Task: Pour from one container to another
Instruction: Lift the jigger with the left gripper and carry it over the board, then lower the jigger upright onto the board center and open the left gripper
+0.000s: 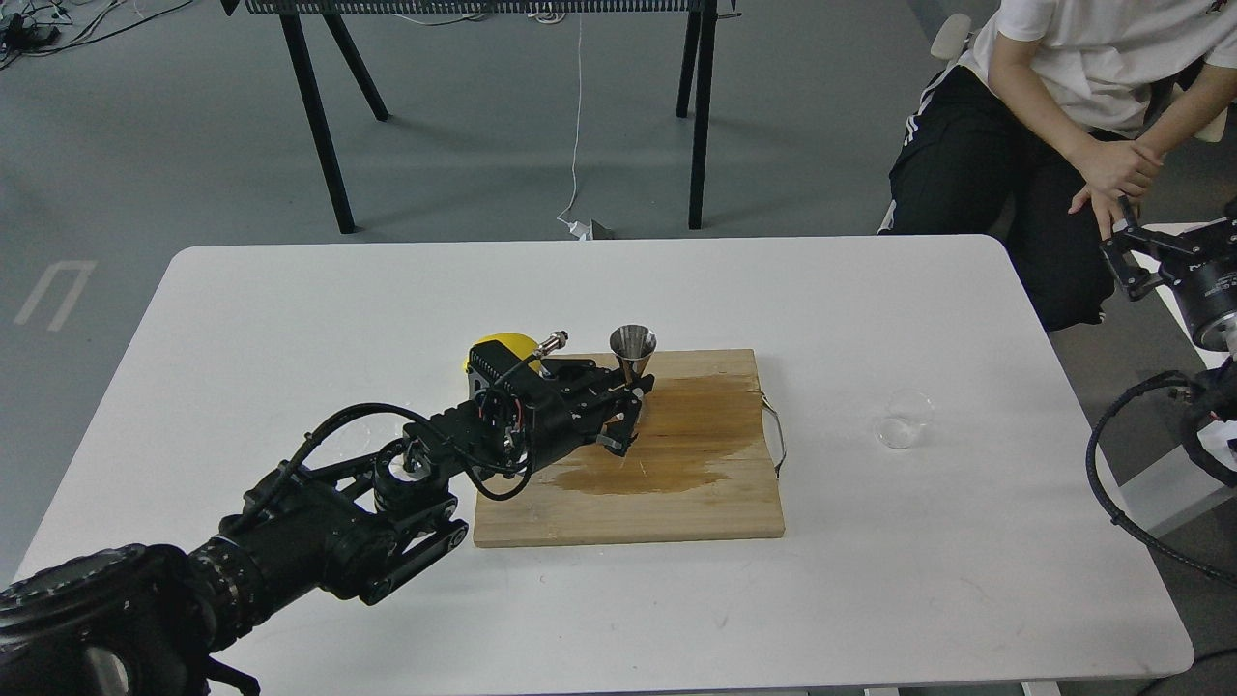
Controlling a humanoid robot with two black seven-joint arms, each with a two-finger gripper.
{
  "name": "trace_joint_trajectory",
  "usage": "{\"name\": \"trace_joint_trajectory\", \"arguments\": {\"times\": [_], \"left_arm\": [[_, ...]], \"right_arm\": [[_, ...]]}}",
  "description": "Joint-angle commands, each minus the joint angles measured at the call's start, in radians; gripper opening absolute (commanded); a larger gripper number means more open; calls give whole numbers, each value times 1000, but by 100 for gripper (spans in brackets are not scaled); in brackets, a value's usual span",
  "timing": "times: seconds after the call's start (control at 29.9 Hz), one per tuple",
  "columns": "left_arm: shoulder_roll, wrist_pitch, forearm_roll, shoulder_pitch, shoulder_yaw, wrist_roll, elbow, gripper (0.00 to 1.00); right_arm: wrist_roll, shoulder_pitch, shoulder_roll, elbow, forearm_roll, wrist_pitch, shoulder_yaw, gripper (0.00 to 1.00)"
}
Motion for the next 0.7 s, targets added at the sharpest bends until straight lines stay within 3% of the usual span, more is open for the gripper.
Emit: {"name": "trace_joint_trajectory", "arguments": {"times": [0.0, 0.67], "left_arm": [[-9, 0, 0, 12, 0, 31, -10, 10], [-34, 4, 0, 37, 14, 45, 2, 22]], "right_arm": [[0, -1, 2, -1, -1, 0, 0, 100], [0, 0, 4, 0, 0, 0, 0, 100]]}}
